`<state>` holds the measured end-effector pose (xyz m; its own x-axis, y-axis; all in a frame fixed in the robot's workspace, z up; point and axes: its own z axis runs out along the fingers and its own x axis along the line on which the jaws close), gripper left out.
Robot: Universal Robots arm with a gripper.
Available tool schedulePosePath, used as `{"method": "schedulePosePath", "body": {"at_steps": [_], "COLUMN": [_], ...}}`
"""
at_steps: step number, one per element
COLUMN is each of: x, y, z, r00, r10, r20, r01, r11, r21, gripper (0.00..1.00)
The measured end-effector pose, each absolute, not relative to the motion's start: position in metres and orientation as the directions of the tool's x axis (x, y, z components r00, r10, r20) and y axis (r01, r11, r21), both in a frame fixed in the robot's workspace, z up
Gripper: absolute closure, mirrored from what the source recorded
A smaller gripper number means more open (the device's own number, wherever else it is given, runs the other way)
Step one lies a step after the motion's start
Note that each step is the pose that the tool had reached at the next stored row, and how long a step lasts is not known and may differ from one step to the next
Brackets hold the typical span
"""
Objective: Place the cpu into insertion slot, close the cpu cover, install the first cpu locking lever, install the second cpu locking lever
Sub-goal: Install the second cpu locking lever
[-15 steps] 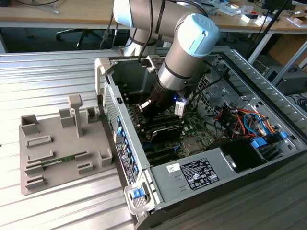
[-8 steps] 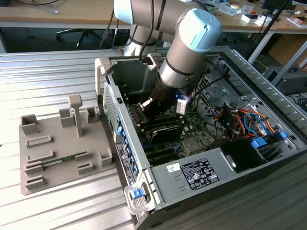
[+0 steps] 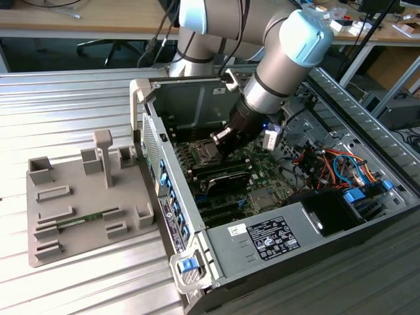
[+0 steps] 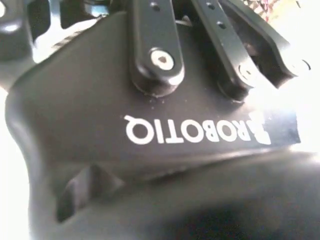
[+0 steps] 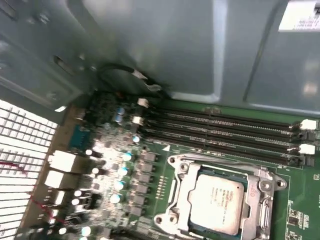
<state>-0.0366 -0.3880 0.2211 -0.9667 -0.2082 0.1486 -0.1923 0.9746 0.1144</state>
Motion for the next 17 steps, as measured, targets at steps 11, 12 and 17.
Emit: {"method": "schedulePosePath", "body": {"at_steps": [11, 12, 17], "x": [-0.037, -0.037, -0.037], "y": [-0.388, -0.388, -0.388], "z": [0.256, 0.256, 0.256], "r00": [-0.967, -0.967, -0.967], "r10": [-0.208, -0.208, -0.208], "r20": [0.149, 0.149, 0.149], "r01": [-0.192, -0.192, -0.192], "r11": [0.975, 0.975, 0.975], "r21": [0.114, 0.115, 0.114], "gripper": [0.89, 0.89, 0.89]}}
